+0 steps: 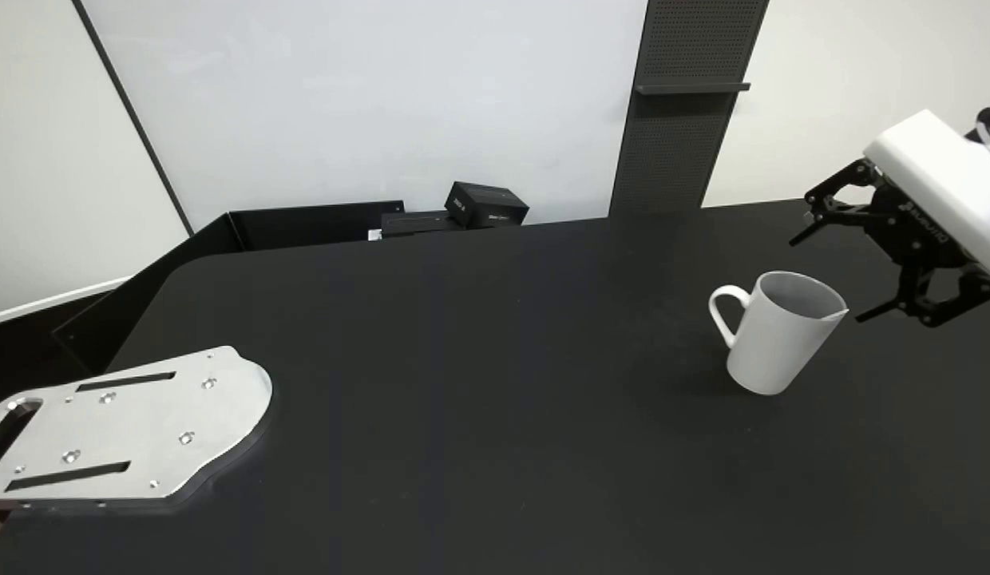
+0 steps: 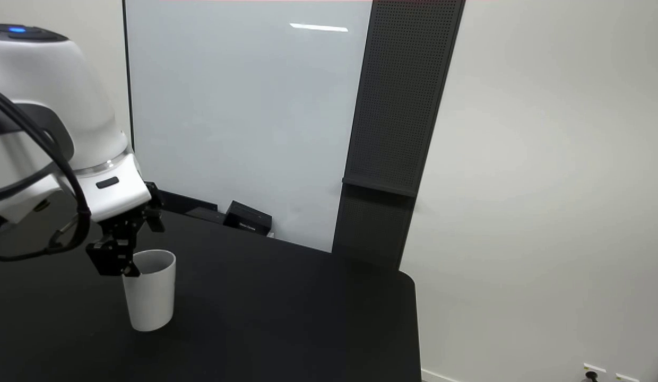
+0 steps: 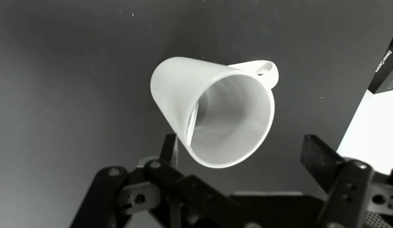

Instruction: Take the spoon out of the cup and put it on the table

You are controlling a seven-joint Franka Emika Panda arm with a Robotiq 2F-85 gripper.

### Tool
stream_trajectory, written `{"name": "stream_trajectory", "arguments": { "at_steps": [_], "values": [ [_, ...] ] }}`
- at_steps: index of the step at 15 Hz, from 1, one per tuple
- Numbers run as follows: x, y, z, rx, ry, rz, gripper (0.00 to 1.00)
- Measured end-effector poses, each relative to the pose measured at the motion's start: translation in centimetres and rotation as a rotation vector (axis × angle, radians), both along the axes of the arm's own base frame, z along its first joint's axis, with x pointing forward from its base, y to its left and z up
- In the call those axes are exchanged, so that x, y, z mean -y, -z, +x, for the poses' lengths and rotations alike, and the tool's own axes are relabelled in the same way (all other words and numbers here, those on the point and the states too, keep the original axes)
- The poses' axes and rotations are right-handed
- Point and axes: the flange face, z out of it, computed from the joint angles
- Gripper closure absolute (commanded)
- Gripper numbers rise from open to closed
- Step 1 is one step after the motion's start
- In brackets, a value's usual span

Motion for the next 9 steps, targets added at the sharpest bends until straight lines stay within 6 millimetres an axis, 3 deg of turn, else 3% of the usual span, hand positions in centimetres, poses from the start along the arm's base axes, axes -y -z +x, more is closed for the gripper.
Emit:
{"name": "stream_trajectory", "arguments": {
  "at_steps": [1, 2, 4, 9],
  "values": [
    [0.06, 0.14, 0.02, -0.003, 0.003, 0.001, 0.0],
    [0.09, 0.27, 0.04, -0.006, 0.005, 0.001, 0.25],
    [0.14, 0.52, 0.09, -0.01, 0.007, 0.002, 0.32],
    [0.21, 0.68, 0.19, -0.013, 0.011, 0.003, 0.67]
  ]
}}
